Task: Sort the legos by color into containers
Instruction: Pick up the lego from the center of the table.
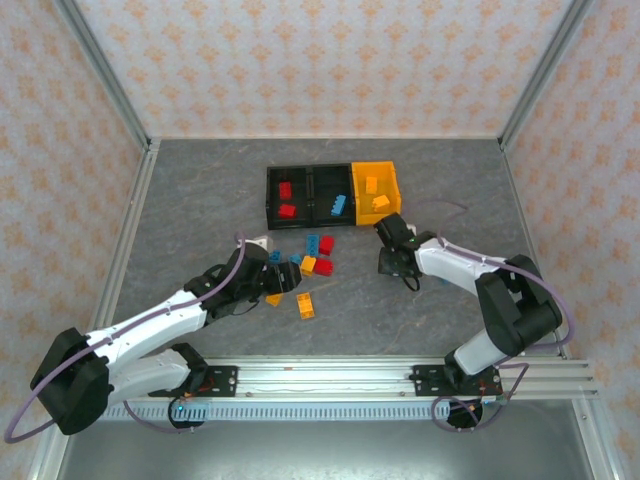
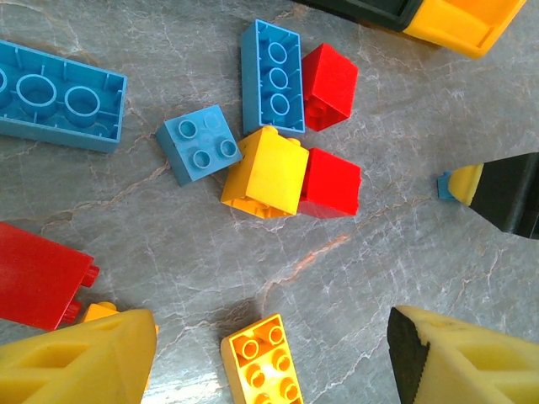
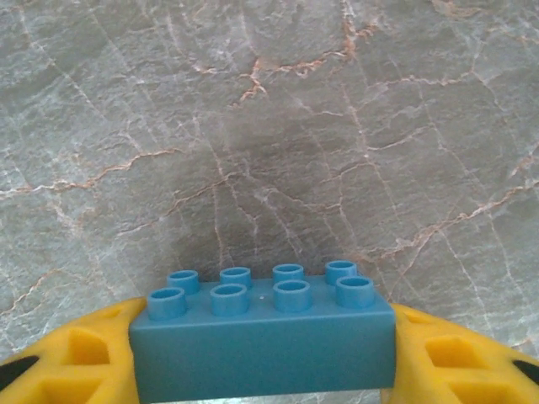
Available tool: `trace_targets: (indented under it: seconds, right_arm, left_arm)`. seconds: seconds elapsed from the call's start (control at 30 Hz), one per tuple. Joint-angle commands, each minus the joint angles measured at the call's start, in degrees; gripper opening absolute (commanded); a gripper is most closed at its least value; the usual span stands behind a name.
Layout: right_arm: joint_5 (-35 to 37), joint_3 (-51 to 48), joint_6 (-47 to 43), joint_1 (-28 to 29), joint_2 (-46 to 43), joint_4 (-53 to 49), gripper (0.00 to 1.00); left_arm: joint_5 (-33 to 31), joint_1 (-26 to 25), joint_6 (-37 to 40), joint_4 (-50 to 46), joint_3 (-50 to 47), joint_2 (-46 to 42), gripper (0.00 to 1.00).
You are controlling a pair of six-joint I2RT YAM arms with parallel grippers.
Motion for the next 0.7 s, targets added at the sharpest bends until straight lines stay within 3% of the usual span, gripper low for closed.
trace_targets:
  seconds: [0.0, 0.27, 0.4, 0.67]
  right_arm:
    - [-1.59, 2.91, -0.58, -0.01, -2.27, -2.13, 0.47]
    - [-4.95, 17.44, -2.22, 2.65, -0.19, -3.71, 0.46]
    - [-6.44, 26.98, -3.58, 3.25, 6.18, -3.05, 0.46]
    - [-8.60, 46.83, -5.38, 3.53, 22.14, -4.41, 0.46]
  left_arm:
    - [-1.03, -0.36, -1.23, 1.46, 0.70, -1.01, 0.74]
    - [-2.06, -0.36, -3.00, 2.92, 1.25, -1.66, 0.74]
    - [-0.95, -0.36, -4.40, 6.36, 1.75, -1.73, 0.75]
    - [-2.98, 1.39, -4.33, 3.24, 8.14, -0.21, 0.75]
